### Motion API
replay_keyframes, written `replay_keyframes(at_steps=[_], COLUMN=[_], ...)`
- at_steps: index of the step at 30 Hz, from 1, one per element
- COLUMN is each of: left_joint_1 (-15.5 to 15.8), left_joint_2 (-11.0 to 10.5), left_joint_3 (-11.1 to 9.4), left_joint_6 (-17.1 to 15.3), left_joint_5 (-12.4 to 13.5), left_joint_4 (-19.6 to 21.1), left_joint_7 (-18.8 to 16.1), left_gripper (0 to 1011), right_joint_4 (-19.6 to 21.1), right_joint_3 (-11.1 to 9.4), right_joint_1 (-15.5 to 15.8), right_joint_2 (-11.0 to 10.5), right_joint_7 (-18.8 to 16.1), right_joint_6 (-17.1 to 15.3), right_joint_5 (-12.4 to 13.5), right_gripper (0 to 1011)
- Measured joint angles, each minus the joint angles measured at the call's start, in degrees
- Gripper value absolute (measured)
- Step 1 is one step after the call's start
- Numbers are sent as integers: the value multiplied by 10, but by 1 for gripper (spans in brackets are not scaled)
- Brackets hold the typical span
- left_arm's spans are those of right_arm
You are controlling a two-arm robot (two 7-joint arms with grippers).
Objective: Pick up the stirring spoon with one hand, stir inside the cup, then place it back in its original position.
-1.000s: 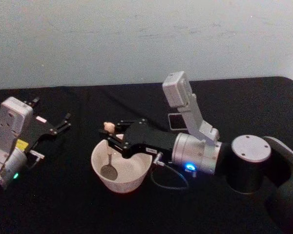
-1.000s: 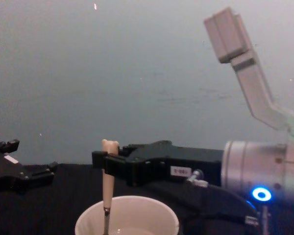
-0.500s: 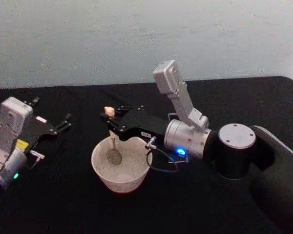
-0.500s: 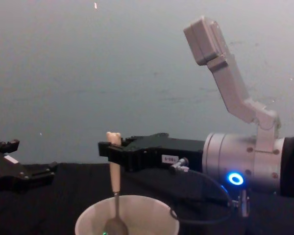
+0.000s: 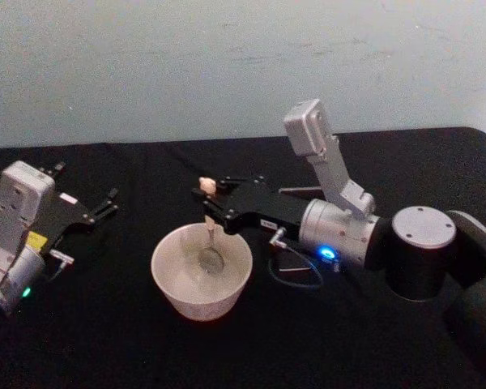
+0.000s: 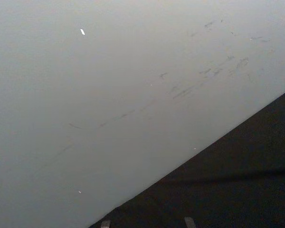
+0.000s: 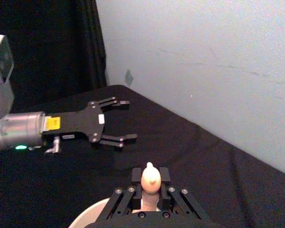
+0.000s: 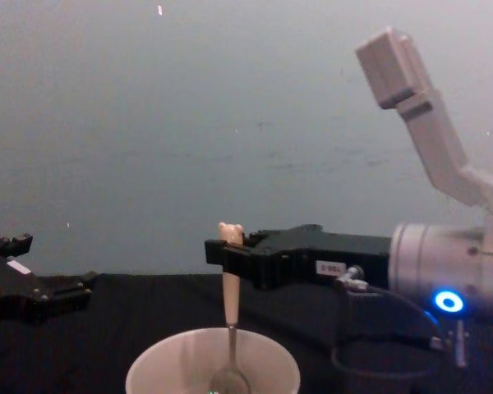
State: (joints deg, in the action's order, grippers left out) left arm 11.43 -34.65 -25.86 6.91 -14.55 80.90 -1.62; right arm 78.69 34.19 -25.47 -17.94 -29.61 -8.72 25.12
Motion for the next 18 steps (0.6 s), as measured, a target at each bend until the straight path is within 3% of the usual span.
replay_keyframes(at_steps=[11,18], left_joint_1=[0,0], left_joint_2=[0,0], left_joint_3=[0,0], left_joint_6=[0,0], left_joint_5=[0,0], left_joint_4=[0,0], left_joint_7=[0,0], left_gripper=[1001,1001], right_joint_4=[60,77], right_joint_3=[-2,2], right_joint_1=[36,41], right_joint_2=[-36,-40], right_joint_7=[-16,-15], right_joint_6=[-20,-23], right_joint_5=[27,40], right_gripper=[215,215])
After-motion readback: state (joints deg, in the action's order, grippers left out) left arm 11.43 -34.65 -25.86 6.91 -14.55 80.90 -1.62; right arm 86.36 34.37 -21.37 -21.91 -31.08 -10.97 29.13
